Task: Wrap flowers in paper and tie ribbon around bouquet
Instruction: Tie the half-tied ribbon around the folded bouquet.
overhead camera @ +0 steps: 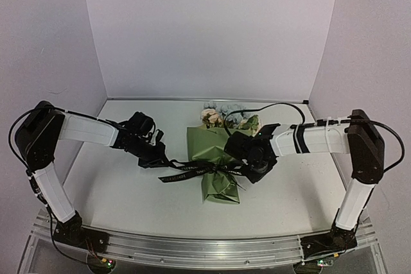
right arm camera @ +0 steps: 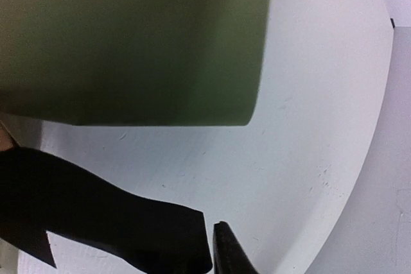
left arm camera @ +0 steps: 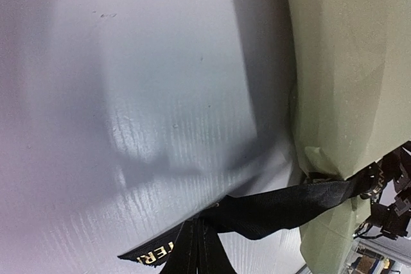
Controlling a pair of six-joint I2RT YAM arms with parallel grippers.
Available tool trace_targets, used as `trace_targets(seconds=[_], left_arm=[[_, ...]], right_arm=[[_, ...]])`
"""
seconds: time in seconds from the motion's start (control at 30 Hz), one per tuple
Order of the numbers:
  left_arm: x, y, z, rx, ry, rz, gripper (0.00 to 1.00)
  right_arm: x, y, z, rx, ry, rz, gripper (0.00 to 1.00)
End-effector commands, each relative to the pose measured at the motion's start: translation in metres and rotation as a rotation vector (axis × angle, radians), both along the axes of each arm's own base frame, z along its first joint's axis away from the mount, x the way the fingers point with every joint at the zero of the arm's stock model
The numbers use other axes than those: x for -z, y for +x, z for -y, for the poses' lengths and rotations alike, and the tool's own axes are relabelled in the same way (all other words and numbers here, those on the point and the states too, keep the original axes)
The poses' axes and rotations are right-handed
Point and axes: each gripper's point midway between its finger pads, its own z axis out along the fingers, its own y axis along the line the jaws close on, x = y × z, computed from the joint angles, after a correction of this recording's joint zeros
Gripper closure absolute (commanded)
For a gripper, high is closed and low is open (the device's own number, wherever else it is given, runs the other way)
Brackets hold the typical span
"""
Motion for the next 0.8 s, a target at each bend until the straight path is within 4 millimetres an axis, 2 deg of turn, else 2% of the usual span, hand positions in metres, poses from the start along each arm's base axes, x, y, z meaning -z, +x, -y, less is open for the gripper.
trace_targets(seconds=[0.0,0.13,0.23,0.33,0.4,0.53,0.6,0.67,0.77], left_arm=[[-0.032,0.006,0.014,0.052,-0.114,0.085,1.0],[-0.032,0.005,0.018,0.061,-0.131,0.077,1.0],[-0.032,0.005,0.02,0.061,-0.137,0.073,1.0],[-0.03,0.006,0.019,0.06,-0.133,0.067,1.0],[-0.027,0.004,0.02,0.063,-0.129,0.057,1.0],[-0.025,0.004,0.021,0.066,-0.131,0.044,1.0],[-0.026,0.005,0.021,0.066,-0.128,0.044,1.0],[-0.027,0.006,0.021,0.067,-0.123,0.047,1.0],[-0.027,0.006,0.02,0.068,-0.115,0.046,1.0]], right_arm=[[-0.034,-0.008,-0.016,0.037,0.234,-0.028,0.74],[-0.05,-0.021,-0.021,0.034,0.349,-0.053,0.59],[-0.053,-0.038,-0.026,0.034,0.455,-0.093,0.56],[-0.043,-0.054,-0.03,0.033,0.532,-0.136,0.55],[-0.037,-0.058,-0.03,0.042,0.54,-0.138,0.54],[-0.018,-0.05,-0.009,0.158,0.486,-0.113,0.49],[-0.012,-0.049,-0.006,0.181,0.506,-0.133,0.49],[-0.016,-0.052,-0.021,0.146,0.581,-0.145,0.53],[-0.02,-0.058,-0.041,0.075,0.604,-0.151,0.58]])
